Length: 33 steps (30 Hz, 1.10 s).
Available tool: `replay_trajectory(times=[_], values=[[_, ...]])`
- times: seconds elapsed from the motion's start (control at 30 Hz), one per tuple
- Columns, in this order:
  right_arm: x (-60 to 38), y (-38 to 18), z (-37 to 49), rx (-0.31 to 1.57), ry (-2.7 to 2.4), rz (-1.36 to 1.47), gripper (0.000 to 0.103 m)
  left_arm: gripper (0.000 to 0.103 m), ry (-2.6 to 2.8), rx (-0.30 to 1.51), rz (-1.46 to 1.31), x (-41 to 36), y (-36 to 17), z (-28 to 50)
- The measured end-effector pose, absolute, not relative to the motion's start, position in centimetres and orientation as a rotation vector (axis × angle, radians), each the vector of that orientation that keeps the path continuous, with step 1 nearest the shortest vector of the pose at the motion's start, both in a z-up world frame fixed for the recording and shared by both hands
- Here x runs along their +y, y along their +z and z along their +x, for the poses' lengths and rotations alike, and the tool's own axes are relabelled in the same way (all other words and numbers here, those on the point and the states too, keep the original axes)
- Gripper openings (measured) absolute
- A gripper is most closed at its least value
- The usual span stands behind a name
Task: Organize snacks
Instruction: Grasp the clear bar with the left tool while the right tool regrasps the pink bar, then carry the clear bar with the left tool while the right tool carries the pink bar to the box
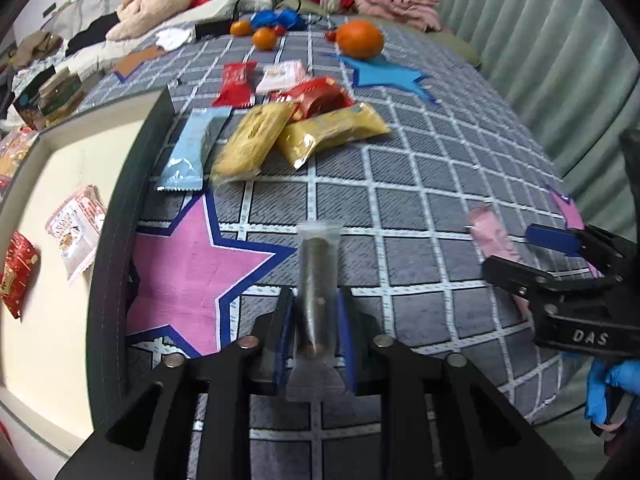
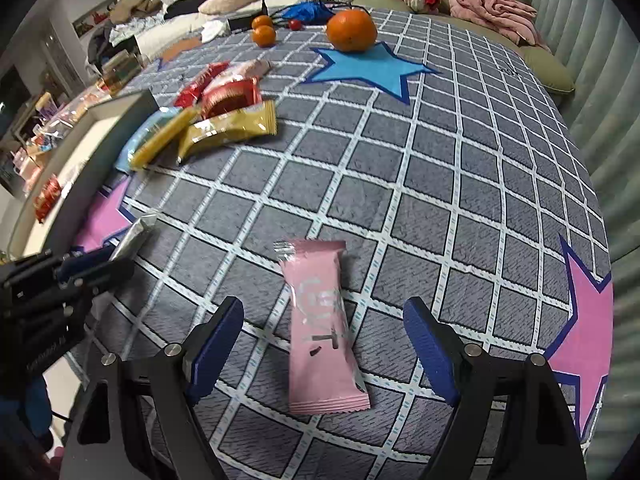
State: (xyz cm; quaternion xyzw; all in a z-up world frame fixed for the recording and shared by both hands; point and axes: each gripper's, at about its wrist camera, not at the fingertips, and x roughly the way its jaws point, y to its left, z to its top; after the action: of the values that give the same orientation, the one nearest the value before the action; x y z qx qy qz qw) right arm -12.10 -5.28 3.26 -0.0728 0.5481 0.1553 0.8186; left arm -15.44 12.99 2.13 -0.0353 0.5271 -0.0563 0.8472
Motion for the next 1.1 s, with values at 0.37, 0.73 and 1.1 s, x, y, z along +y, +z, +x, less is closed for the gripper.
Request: replay_trajectory(times=[0.37, 0.73, 1.1], values=[[-5.3, 3.5, -12.3, 1.159, 0.313, -0.155, 0.026, 0.017, -0.181, 1.087, -0.024, 11.1, 2.7, -15.8], [-2.9, 8.9, -11.7, 1.08, 0.409, -0.047, 0.026, 0.017, -0.148, 0.921, -0.082, 15.1, 9.7, -16.9], [6.3, 12.2, -10.1, 1.014, 0.548, -0.125, 0.026, 0.017, 0.027, 0.852, -0.085, 24.5, 13.4, -16.1]])
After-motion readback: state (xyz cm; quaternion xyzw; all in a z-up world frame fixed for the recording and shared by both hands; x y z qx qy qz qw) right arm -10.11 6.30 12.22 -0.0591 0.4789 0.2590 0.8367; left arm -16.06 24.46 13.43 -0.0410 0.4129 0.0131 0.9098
